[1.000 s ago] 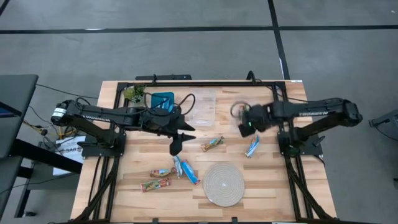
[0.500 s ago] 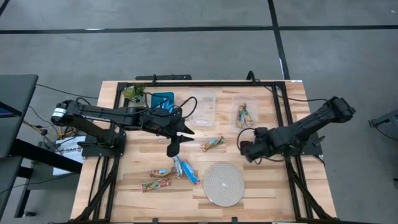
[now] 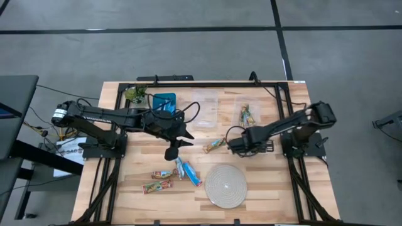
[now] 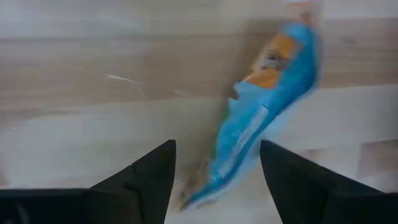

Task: Pick and place Granola Bars by type
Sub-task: Put the yellow granola bar into the right transparent bin

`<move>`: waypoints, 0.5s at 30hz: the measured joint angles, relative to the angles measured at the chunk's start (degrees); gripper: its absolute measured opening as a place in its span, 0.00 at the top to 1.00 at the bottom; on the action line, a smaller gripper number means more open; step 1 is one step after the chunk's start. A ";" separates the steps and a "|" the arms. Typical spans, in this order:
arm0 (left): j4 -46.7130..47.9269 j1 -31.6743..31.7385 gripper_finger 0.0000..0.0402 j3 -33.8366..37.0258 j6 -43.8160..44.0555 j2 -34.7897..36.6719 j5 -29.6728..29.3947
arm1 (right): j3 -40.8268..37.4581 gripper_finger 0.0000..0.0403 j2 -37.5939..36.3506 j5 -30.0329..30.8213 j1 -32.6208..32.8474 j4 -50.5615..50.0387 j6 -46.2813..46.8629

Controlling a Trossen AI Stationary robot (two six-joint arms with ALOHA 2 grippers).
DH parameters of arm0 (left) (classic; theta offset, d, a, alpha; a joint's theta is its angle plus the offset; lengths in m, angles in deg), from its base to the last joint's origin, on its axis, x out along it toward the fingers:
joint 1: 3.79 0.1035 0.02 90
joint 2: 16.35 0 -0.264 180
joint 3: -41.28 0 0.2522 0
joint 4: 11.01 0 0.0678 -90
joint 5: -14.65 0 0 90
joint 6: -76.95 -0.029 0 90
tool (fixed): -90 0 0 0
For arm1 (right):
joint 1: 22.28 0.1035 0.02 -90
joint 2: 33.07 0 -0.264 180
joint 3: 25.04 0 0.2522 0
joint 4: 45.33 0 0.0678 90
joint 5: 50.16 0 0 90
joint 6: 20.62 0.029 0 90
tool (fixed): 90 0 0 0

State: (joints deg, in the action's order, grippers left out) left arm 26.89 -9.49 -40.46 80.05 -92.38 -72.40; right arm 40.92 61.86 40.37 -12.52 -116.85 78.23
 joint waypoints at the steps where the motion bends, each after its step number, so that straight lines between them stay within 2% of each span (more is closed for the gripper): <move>1: 0.16 0.00 0.73 0.00 -0.28 0.00 0.01 | 0.00 0.44 0.95 -0.85 -0.59 -0.03 -0.23; 8: 2.02 0.02 0.73 0.00 -0.37 0.00 -0.02 | 0.28 0.47 4.17 -4.26 -0.82 0.60 -0.26; 11: 2.29 0.02 0.73 0.00 -0.38 0.00 -0.02 | 0.17 0.56 3.91 -3.85 -0.49 1.25 0.30; 15: 2.25 0.02 0.73 0.00 -0.38 0.00 -0.07 | -0.05 0.74 3.35 -4.34 -0.16 1.79 0.54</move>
State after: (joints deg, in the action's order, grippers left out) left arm 29.14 -9.46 -40.46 79.67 -92.38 -72.47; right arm 40.88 65.22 36.03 -12.68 -115.05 78.76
